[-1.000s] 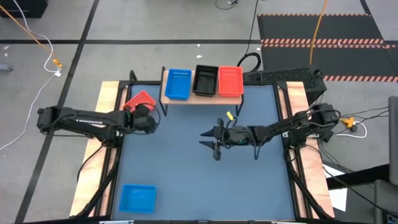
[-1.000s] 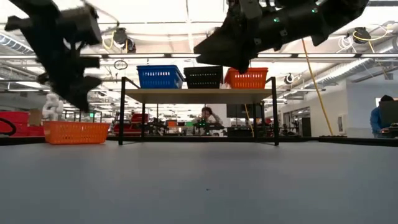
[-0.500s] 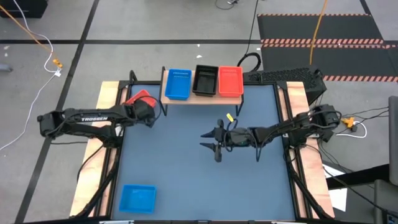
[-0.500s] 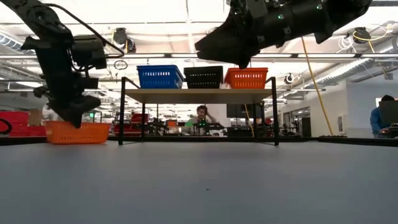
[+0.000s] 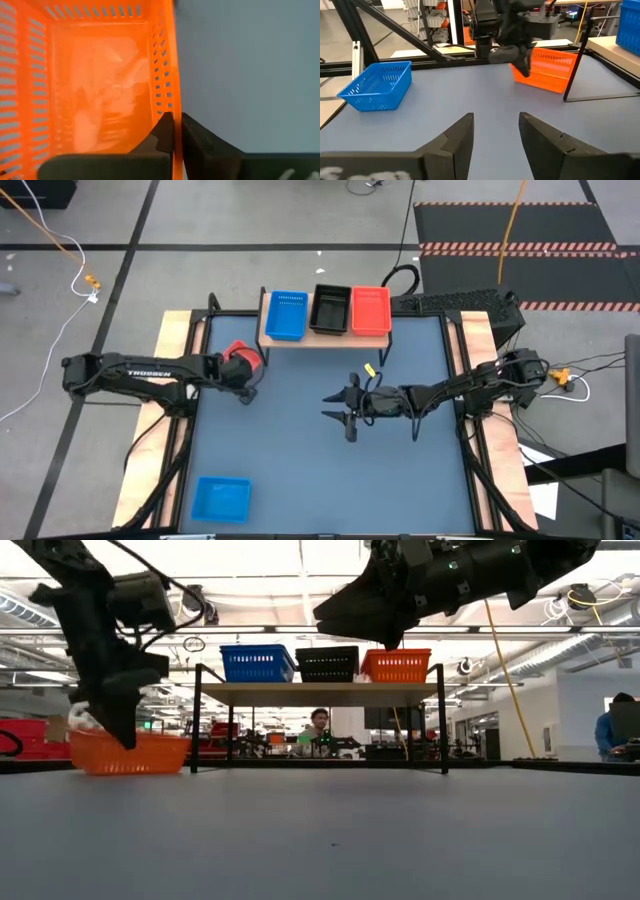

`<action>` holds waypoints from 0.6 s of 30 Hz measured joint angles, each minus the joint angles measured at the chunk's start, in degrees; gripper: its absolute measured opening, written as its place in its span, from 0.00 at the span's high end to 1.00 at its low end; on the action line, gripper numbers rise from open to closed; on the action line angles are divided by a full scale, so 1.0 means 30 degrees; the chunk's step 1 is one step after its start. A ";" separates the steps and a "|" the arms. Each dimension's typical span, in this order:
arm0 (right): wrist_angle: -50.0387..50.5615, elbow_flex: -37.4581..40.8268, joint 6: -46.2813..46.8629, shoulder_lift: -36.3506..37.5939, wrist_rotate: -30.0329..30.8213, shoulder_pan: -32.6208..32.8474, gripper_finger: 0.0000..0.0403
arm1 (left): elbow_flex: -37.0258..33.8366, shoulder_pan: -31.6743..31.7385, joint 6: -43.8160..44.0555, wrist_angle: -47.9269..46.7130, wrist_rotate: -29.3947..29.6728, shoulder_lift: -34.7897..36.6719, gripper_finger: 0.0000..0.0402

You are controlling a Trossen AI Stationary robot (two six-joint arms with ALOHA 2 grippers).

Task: Stack baskets on shelf by color
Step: Stack the orange bin on the stacked orange bins on the shelf

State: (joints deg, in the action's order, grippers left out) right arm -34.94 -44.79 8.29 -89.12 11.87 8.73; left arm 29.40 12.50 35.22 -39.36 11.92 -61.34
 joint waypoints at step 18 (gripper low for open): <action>0.2169 -0.0010 -0.2758 -0.0016 -0.1558 -0.0004 0.62 | 0.0789 -1.0461 -0.8785 0.3012 -0.4754 0.0444 0.95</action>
State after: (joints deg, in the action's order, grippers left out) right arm -28.43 -44.82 0.02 -89.17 7.20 8.72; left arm 31.77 -18.88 8.87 -30.32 -2.34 -60.01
